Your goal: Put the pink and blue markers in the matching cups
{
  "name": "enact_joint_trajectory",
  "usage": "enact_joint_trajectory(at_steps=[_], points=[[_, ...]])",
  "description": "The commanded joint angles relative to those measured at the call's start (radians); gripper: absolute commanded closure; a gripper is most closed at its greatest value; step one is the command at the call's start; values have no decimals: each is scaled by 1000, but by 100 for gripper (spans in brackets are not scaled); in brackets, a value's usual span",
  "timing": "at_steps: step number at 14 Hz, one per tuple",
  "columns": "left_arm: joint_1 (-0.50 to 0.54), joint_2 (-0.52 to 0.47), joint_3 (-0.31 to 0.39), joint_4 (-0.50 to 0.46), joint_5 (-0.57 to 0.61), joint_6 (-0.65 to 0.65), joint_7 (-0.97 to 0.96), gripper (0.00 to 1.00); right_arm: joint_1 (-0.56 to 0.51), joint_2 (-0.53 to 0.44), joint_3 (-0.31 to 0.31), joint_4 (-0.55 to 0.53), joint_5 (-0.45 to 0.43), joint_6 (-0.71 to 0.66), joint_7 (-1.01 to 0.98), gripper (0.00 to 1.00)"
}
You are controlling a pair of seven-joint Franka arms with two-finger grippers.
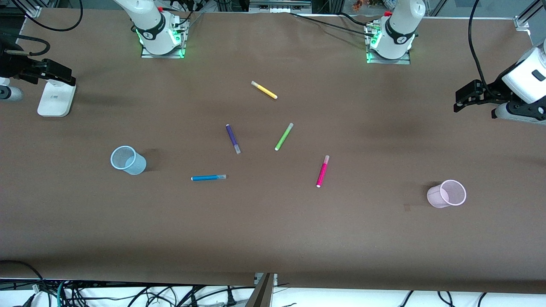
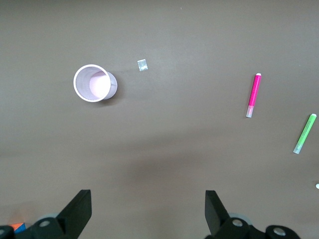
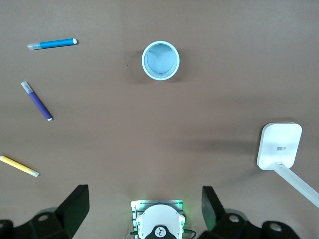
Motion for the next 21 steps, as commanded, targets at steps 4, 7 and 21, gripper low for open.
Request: enact_joint_trajectory(at_steps=[4, 7, 21], points=[[4, 3, -3, 6, -14, 7, 0, 0, -22, 13, -2, 20, 20, -3, -10, 0], [4, 3, -3, 6, -14, 7, 0, 0, -22, 14, -3, 20, 20, -1, -7, 0], [0, 3, -5, 5, -15, 7, 1, 0, 1, 97, 6, 20, 30, 22, -5, 0]])
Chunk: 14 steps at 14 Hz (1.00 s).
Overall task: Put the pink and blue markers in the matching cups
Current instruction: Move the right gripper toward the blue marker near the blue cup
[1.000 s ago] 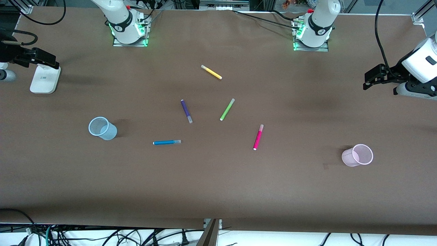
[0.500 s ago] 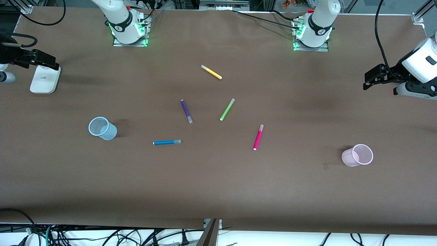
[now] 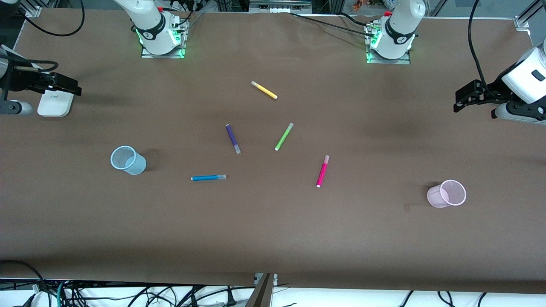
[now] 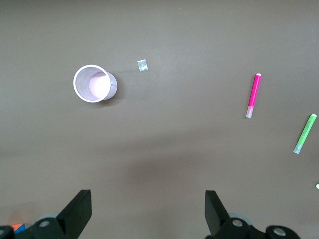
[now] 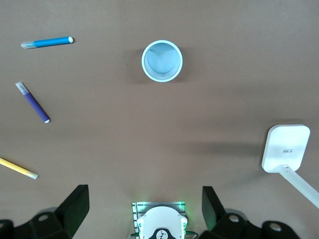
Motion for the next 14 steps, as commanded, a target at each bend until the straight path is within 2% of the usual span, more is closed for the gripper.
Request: enact_joint_trajectory(at_steps=[1, 4, 8, 14], points=[[1, 2, -4, 5, -15, 6, 0, 0, 17, 35, 5, 20, 17, -1, -10, 0], [0, 2, -4, 5, -15, 4, 0, 0, 83, 77, 3, 18, 8, 22, -52, 0], [-2, 2, -4, 5, -15, 6, 0, 0, 162, 145, 3, 18, 6, 138, -135, 0], [-5, 2, -4, 3, -15, 6, 1, 0, 232, 205, 3, 17, 3, 203, -137, 0]])
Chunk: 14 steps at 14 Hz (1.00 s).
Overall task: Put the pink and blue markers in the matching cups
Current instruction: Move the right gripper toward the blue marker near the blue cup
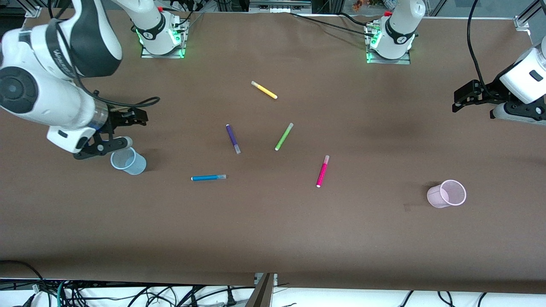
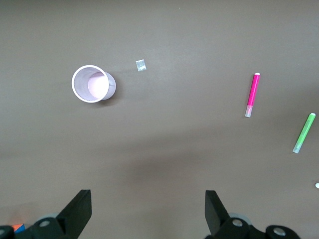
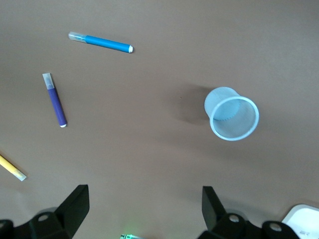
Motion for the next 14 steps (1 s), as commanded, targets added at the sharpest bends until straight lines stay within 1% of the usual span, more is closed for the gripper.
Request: enact_joint_trajectory(at_steps=[1, 5, 6, 7, 8, 11, 14], points=[[-3, 1, -1, 3, -15, 6, 1, 0, 25, 16, -7, 16, -1, 16, -21, 0], [-6, 12, -3, 2, -20, 9, 1, 0, 74, 68, -7, 16, -36, 68, -23, 0], [-8, 20, -16, 2, -20, 18, 0, 0, 89, 79, -7, 16, -42, 82, -23, 0], [-6, 27, -27, -14, -31, 56, 0, 0, 109, 91, -7, 16, -45, 99, -23, 0], [-8, 46, -33, -15, -32, 75, -2, 0, 117, 100, -7, 16, -45, 114, -23, 0], [-8, 141, -90, -14, -67, 173, -17, 0, 146, 123, -7, 18, -57, 140, -24, 0], [-8, 237, -159, -17, -77, 281, -42, 0, 189, 149, -7, 18, -99, 147, -23, 0]])
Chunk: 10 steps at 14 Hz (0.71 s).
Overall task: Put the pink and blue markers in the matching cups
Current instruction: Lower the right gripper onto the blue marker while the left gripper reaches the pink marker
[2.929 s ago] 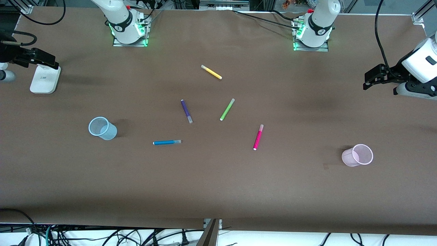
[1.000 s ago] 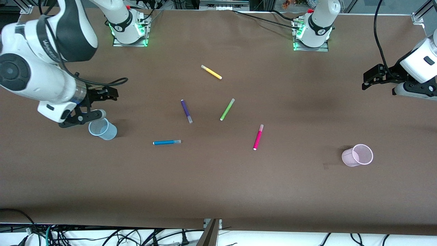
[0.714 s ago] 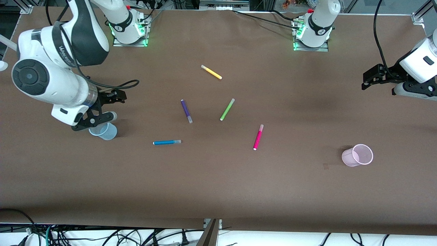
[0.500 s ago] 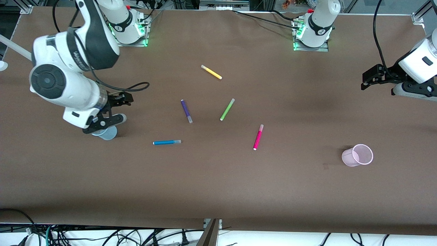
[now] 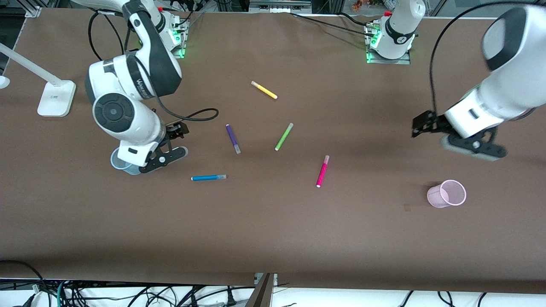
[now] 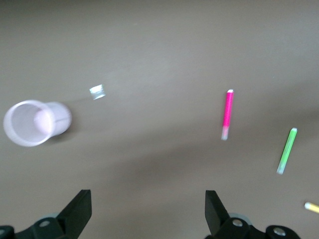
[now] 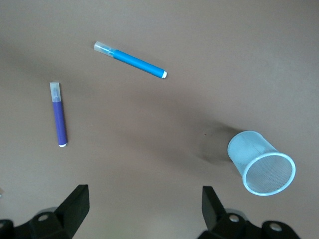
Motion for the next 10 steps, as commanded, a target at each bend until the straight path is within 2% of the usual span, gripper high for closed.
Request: enact_joint_trajectory(at_steps=[1, 4, 6, 8, 10], points=[[1, 96, -55, 8, -23, 88, -18, 0, 35, 29, -7, 16, -25, 20, -12, 0], [-18, 167, -110, -94, -8, 306, -73, 0, 41, 62, -5, 16, -24, 84, -29, 0], [-61, 182, -110, -186, -4, 450, -107, 0, 61, 88, -5, 16, -24, 135, -72, 0], [-114, 230, -106, -217, 5, 538, -145, 0, 86, 125, -5, 14, -22, 190, -116, 0], [-145, 274, -107, -219, 90, 584, -241, 0, 107, 164, -5, 10, -22, 241, -171, 0]])
